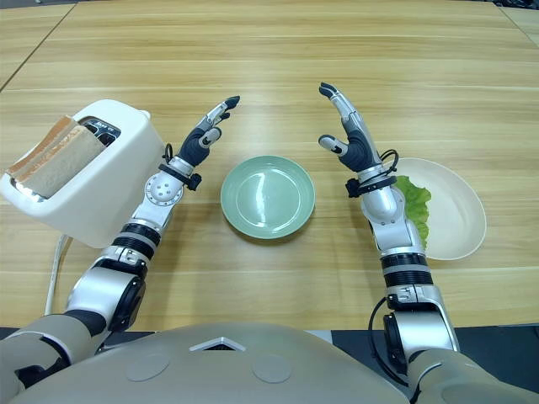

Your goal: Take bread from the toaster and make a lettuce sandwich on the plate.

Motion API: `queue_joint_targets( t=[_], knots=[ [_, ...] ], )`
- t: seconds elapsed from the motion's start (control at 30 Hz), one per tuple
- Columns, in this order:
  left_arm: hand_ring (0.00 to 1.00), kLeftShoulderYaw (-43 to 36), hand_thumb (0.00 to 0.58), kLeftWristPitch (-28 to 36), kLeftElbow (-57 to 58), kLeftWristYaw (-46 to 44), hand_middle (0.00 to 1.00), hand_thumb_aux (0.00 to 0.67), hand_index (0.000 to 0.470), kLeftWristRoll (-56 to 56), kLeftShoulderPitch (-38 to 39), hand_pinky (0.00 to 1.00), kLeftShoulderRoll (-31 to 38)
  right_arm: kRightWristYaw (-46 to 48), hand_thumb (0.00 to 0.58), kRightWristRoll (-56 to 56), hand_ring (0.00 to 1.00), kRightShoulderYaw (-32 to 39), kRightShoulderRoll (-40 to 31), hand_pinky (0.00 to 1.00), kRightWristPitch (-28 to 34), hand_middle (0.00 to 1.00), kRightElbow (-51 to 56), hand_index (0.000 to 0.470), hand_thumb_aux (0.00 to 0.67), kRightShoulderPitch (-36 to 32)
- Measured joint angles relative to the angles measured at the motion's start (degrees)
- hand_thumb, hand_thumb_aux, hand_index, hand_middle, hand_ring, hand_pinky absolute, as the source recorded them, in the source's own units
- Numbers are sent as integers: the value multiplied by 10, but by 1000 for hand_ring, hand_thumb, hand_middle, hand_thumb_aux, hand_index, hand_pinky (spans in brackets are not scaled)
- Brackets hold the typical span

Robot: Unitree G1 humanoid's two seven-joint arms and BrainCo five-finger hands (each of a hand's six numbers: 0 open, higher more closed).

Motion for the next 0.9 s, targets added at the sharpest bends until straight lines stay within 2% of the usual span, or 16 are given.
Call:
queue_joint_targets(
  t=[0.4, 0.47, 0.57, 0.63, 0.7, 0.73, 0.83, 0.9],
  knots=[
    [0, 0, 0, -15, -16, 7, 0, 0, 0, 9, 3, 0, 2, 0, 0, -3, 0, 0, 0, 0, 7, 0, -6, 0, 0, 1],
    [0, 1, 0, -27, -69, 12, 0, 0, 0, 21, 15, 0, 7, 0, 0, -3, 0, -1, 0, 0, 13, 0, -13, 0, 0, 5],
    [0, 2, 0, -32, -216, 5, 0, 0, 0, 23, 30, 0, 18, -3, 0, -5, 0, -1, 2, 0, 17, 0, -18, 0, 0, 10],
    [0, 4, 0, -9, -323, -16, 0, 0, 0, 24, 35, 0, 37, -6, 0, -9, 0, 0, 5, 0, 20, 0, -19, 0, 0, 10],
    [0, 17, 0, 53, -424, -62, 0, 0, 0, 26, 27, 0, 77, -11, 0, -12, 0, 2, 10, 0, 29, 0, -19, 0, 0, 9],
    [0, 32, 0, 98, -474, -100, 0, 0, 0, 42, 12, 0, 119, -13, 0, -18, 0, 6, 13, 0, 35, 0, -19, 0, 0, 8],
    [0, 91, 0, 172, -540, -178, 0, 0, 0, 66, -22, 0, 236, -19, 0, -32, 0, 18, 20, 0, 43, 0, -20, 0, 0, 5],
    [0, 126, 0, 192, -549, -215, 0, 0, 0, 70, -22, 0, 302, -22, 0, -32, 0, 19, 23, 0, 46, 0, -20, 0, 0, 4]
  ],
)
